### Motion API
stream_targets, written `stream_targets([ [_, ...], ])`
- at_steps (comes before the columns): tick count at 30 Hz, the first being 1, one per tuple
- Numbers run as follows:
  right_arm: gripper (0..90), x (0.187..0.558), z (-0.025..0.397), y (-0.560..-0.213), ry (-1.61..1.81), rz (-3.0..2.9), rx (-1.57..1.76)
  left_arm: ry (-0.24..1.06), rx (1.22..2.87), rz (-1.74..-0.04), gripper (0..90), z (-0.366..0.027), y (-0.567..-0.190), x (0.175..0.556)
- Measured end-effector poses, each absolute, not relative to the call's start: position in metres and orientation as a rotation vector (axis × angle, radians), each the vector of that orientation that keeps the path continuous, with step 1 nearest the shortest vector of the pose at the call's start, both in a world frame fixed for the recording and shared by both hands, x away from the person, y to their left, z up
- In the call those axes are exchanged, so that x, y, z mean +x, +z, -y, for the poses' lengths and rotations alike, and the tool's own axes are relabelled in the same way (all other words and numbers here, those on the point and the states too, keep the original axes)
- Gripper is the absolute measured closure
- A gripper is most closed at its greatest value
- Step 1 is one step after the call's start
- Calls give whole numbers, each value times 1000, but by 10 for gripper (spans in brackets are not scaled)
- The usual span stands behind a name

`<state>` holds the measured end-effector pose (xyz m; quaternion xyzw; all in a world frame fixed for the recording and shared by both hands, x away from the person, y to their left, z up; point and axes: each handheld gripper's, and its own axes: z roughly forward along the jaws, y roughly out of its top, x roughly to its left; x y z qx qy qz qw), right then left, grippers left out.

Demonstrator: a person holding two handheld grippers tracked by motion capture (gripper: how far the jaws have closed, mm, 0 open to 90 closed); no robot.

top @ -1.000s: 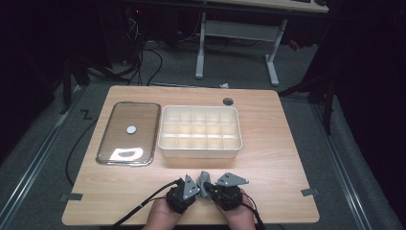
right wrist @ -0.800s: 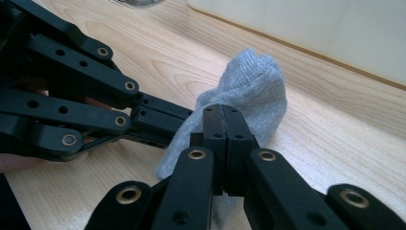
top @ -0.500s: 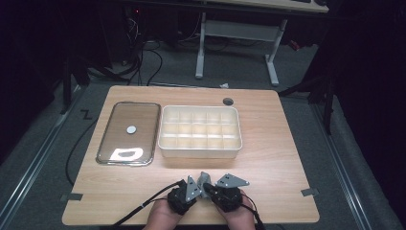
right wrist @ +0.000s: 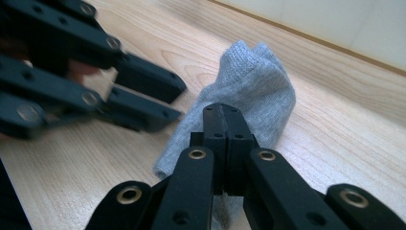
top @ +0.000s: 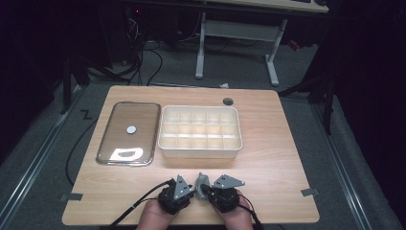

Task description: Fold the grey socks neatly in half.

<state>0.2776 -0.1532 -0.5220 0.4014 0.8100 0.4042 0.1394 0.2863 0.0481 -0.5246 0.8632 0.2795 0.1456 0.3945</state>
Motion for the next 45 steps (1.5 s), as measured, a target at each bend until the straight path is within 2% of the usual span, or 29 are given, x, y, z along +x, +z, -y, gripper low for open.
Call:
stream_targets([
  [3, 900, 278, 151, -522, 1163, -2342, 1144, 368, 2131, -728, 755, -60, -517, 287],
  [6, 900, 277, 151, -522, 1162, -2341, 1140, 331, 2054, -745, 869, -66, -504, 295],
  [8, 900, 277, 150, -522, 1155, -2341, 1132, 311, 2023, -731, 900, -62, -496, 300],
  [13, 900, 278, 151, -523, 1169, -2342, 1136, 239, 1988, -671, 900, -34, -481, 308],
  [18, 900, 277, 151, -523, 1172, -2340, 1129, 202, 2025, -668, 888, -13, -492, 316],
  [24, 900, 277, 151, -524, 1177, -2336, 1128, 248, 2064, -737, 900, -24, -513, 324],
  [33, 900, 277, 153, -523, 1204, -2325, 1158, 322, 2037, -692, 900, -28, -528, 317],
  [38, 900, 262, 150, -511, 1247, -2349, 1070, 322, 2029, -692, 900, -29, -529, 317],
  [45, 900, 262, 146, -525, 1193, -2408, 1101, 299, 2024, -685, 900, -31, -531, 318],
])
